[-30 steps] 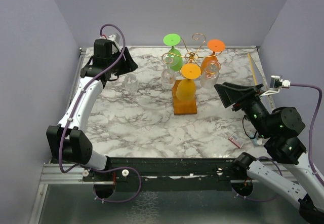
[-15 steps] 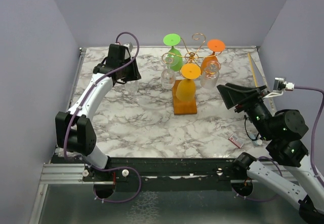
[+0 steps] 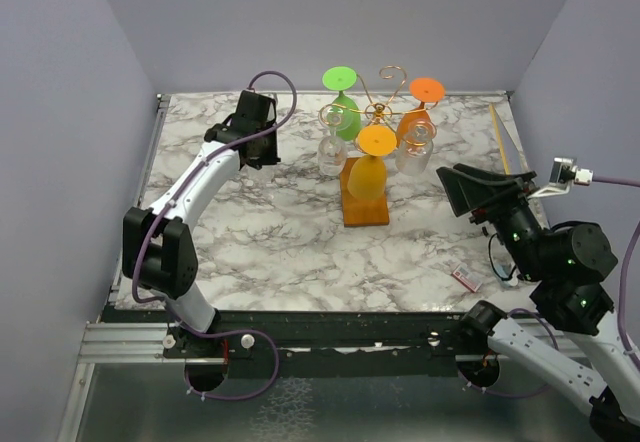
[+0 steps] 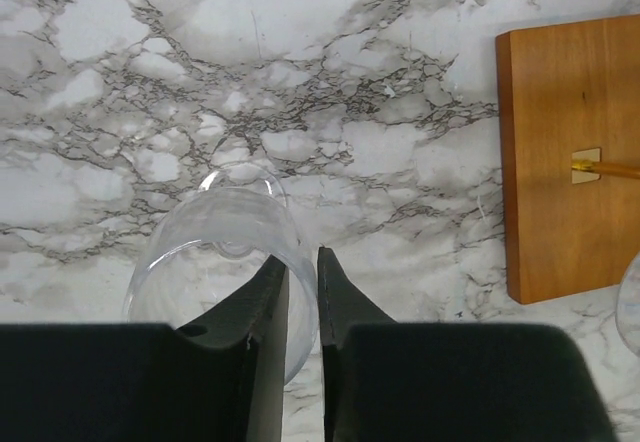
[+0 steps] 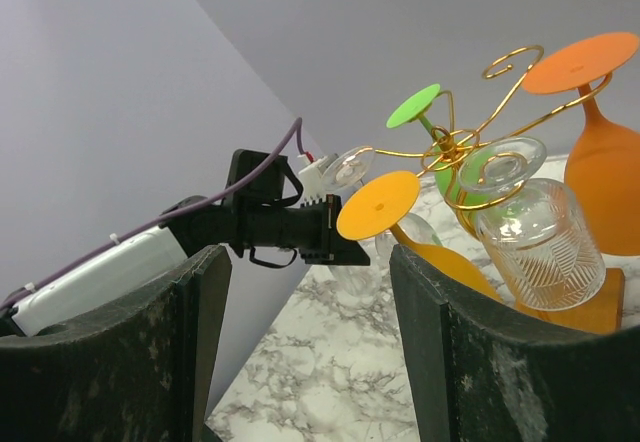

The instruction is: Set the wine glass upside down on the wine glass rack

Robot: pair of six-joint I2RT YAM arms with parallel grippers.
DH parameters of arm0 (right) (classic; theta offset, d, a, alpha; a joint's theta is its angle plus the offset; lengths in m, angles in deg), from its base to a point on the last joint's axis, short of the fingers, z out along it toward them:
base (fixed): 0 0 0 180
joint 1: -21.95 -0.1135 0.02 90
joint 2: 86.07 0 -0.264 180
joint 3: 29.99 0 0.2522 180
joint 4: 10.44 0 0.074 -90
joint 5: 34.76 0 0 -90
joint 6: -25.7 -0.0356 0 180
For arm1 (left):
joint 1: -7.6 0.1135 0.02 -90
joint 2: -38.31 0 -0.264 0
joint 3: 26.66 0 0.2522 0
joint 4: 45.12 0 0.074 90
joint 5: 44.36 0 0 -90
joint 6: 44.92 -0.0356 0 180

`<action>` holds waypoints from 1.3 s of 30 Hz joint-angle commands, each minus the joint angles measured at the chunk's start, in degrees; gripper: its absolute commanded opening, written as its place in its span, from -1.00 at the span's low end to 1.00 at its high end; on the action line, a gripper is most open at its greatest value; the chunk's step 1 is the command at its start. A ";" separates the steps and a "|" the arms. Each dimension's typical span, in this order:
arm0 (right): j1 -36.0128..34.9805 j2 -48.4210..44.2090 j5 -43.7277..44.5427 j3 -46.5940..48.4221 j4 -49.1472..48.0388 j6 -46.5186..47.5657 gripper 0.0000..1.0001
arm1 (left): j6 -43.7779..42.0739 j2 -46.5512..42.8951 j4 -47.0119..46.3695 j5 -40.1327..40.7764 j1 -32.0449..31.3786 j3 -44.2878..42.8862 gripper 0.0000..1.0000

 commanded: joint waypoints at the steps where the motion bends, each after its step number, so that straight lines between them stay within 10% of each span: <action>1: -0.29 1.08 0.98 -0.40 1.22 0.25 0.40 | -2.33 0.80 2.76 3.86 -1.20 -2.13 -0.86; 23: -0.29 11.73 -8.48 7.22 0.88 -3.90 0.41 | 2.30 -20.12 3.72 -2.02 -3.23 -3.33 -1.00; 39: -0.27 41.04 -23.94 32.47 -1.38 -9.99 0.45 | 10.33 -40.79 -14.81 -3.00 -3.23 -2.97 -1.00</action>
